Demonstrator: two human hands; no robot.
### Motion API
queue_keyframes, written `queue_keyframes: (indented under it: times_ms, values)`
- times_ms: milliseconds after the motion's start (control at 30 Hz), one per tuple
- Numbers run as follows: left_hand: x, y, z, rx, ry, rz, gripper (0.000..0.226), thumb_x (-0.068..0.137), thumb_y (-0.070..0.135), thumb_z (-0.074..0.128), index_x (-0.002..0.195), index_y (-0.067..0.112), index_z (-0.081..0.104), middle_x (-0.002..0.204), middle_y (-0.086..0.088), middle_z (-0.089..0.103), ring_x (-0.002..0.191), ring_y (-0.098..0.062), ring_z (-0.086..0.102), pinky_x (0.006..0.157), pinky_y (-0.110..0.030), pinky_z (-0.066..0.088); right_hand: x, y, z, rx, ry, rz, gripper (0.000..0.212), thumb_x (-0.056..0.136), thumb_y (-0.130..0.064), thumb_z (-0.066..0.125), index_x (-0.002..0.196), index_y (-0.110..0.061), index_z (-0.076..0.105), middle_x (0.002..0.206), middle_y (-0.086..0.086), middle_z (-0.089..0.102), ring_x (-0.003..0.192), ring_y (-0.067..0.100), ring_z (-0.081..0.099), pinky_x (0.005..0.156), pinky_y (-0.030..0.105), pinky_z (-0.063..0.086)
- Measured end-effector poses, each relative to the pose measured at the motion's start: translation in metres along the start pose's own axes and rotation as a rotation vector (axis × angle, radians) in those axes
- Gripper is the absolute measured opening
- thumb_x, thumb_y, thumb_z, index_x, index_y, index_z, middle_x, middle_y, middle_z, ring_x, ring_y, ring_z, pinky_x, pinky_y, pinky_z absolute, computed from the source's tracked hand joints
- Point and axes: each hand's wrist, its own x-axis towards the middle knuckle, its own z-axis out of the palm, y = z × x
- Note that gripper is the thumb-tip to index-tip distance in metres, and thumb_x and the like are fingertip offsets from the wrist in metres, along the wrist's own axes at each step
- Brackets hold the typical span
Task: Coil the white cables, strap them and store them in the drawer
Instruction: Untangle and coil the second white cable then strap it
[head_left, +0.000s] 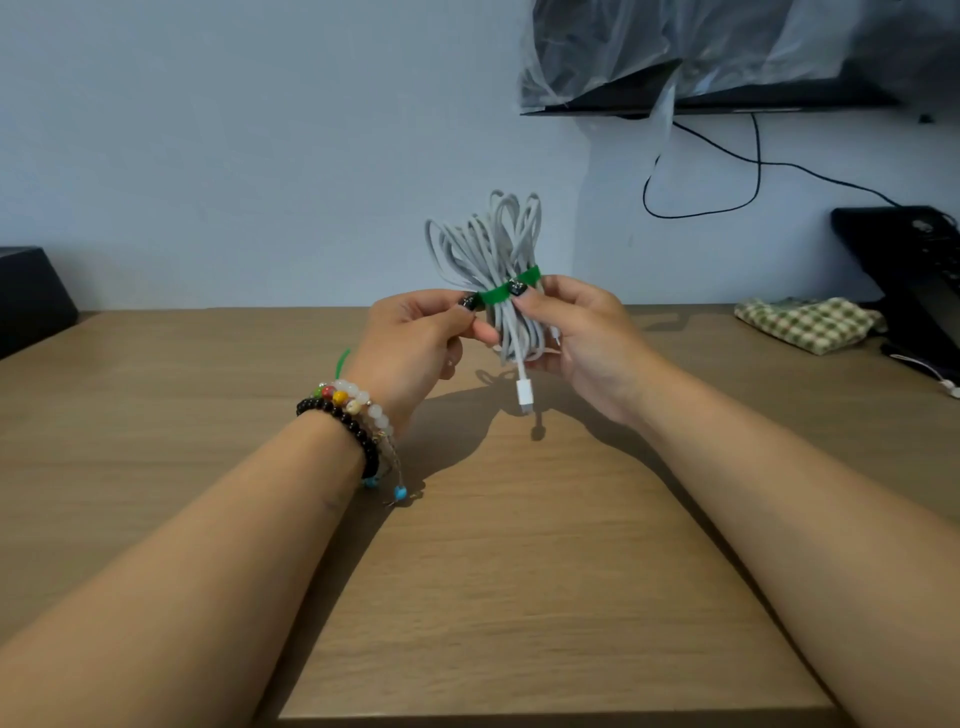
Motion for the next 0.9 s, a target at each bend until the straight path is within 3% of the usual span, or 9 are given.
queue_keyframes:
  times_ms: [233, 467, 633, 800, 900]
  values:
    - [0.0033, -0.0016, -0.0031, 0.058, 0.024, 0.028, 0.02, 0.089, -0.005, 0.049, 0.085, -0.011, 0.067, 0.067, -0.013, 0.058, 0.045, -0.013, 0.027, 0.045, -0.024, 0.023, 0.0019, -0.0062, -0.0067, 0.05, -0.008, 0.026, 0.026, 0.097, -0.018, 0.052, 0.107, 0.0, 0.066, 0.087, 0.008, 0.069, 0.074, 0.02, 0.062, 0.064, 0.032, 0.051]
    - [-0.001, 0.0011, 0.0006, 0.081, -0.013, 0.031, 0.024, 0.091, -0.004, 0.05, 0.083, 0.004, 0.071, 0.062, -0.001, 0.068, 0.046, -0.014, 0.029, 0.046, -0.026, 0.023, 0.0017, -0.0061, -0.0068, 0.014, 0.016, 0.02, 0.024, 0.095, -0.018, 0.057, 0.108, -0.001, 0.068, 0.087, 0.009, 0.07, 0.07, 0.018, 0.063, 0.061, 0.031, 0.052]
    - [-0.003, 0.0024, 0.0026, 0.097, -0.027, 0.023, 0.021, 0.092, -0.002, 0.052, 0.087, 0.0, 0.071, 0.066, -0.005, 0.071, 0.045, -0.014, 0.03, 0.046, -0.025, 0.025, 0.0034, -0.003, -0.0038, -0.091, 0.148, -0.05, 0.017, 0.092, -0.016, 0.062, 0.106, -0.01, 0.07, 0.094, 0.012, 0.073, 0.073, 0.021, 0.066, 0.067, 0.038, 0.054]
    - [-0.0032, 0.0034, 0.004, 0.099, -0.033, 0.01, 0.02, 0.093, -0.001, 0.052, 0.088, 0.004, 0.071, 0.065, -0.005, 0.071, 0.044, -0.013, 0.032, 0.044, -0.021, 0.029, 0.0041, -0.0001, -0.0012, -0.176, 0.217, -0.123, 0.011, 0.089, -0.02, 0.067, 0.1, -0.02, 0.07, 0.093, 0.004, 0.074, 0.08, 0.021, 0.071, 0.073, 0.04, 0.06]
    - [-0.0041, 0.0036, 0.0057, 0.101, -0.049, 0.018, 0.02, 0.093, -0.001, 0.053, 0.087, 0.005, 0.071, 0.065, -0.005, 0.071, 0.042, -0.011, 0.034, 0.043, -0.019, 0.032, 0.0078, 0.0033, -0.0018, -0.272, 0.319, -0.173, 0.018, 0.085, -0.024, 0.07, 0.103, -0.02, 0.068, 0.095, -0.001, 0.072, 0.087, 0.018, 0.07, 0.079, 0.043, 0.059]
